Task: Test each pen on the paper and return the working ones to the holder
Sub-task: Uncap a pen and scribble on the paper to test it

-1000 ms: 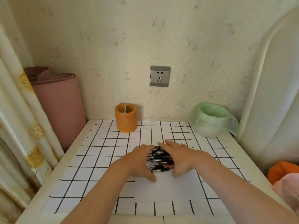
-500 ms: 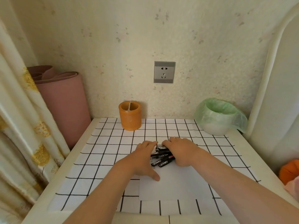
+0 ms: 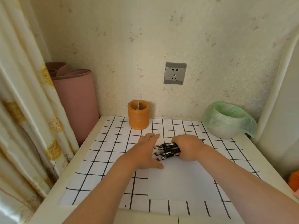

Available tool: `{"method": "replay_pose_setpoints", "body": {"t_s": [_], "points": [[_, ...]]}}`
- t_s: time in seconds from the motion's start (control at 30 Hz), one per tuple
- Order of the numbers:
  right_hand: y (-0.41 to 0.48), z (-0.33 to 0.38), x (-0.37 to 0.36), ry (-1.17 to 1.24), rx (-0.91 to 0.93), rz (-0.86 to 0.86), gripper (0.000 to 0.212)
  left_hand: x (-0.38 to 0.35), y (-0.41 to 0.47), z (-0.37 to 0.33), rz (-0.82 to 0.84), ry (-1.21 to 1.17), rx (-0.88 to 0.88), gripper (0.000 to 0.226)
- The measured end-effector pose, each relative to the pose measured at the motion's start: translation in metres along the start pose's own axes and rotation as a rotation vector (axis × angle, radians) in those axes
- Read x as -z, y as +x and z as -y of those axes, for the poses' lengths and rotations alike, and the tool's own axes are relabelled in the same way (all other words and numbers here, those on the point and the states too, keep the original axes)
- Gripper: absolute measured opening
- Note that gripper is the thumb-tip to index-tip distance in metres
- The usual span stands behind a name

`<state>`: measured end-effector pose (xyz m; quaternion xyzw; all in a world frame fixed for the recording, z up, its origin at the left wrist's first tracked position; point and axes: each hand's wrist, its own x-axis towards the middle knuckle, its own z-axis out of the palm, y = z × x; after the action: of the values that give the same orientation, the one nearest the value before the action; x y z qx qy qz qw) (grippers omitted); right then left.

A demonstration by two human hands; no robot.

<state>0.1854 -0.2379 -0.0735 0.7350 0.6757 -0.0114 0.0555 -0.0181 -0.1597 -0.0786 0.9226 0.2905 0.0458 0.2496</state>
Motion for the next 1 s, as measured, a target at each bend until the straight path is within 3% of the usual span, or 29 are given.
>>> {"method": "replay_pose_setpoints", "body": {"t_s": [0.2, 0.33, 0.53, 0.73, 0.8, 0.87, 0.93, 1.0], "points": [[0.018, 0.047, 0.022, 0.034, 0.159, -0.16, 0.029, 0.026, -0.019, 0.011, -0.214, 0.098, -0.05, 0.105], [0.037, 0.096, 0.015, 0.044, 0.343, -0.206, 0.029, 0.038, -0.038, 0.028, -0.128, 0.141, 0.074, 0.086], [0.051, 0.142, 0.003, 0.079, 0.476, -0.214, 0.02, 0.043, -0.066, 0.069, 0.037, 0.014, 0.312, 0.068], [0.056, 0.154, -0.005, 0.106, 0.517, -0.258, 0.029, 0.036, -0.087, 0.089, 0.033, -0.061, 0.307, 0.038], [0.054, 0.15, -0.002, 0.106, 0.454, -0.245, 0.038, 0.036, -0.089, 0.087, 0.012, -0.095, 0.286, 0.031], [0.052, 0.142, 0.002, 0.134, 0.363, -0.182, 0.062, 0.037, -0.088, 0.085, -0.005, -0.081, 0.303, 0.027], [0.047, 0.133, 0.007, 0.186, 0.276, -0.077, 0.086, 0.036, -0.085, 0.084, 0.027, -0.039, 0.343, 0.031], [0.041, 0.12, 0.009, 0.267, 0.199, 0.024, 0.094, 0.035, -0.084, 0.081, 0.069, 0.04, 0.377, 0.035]]}}
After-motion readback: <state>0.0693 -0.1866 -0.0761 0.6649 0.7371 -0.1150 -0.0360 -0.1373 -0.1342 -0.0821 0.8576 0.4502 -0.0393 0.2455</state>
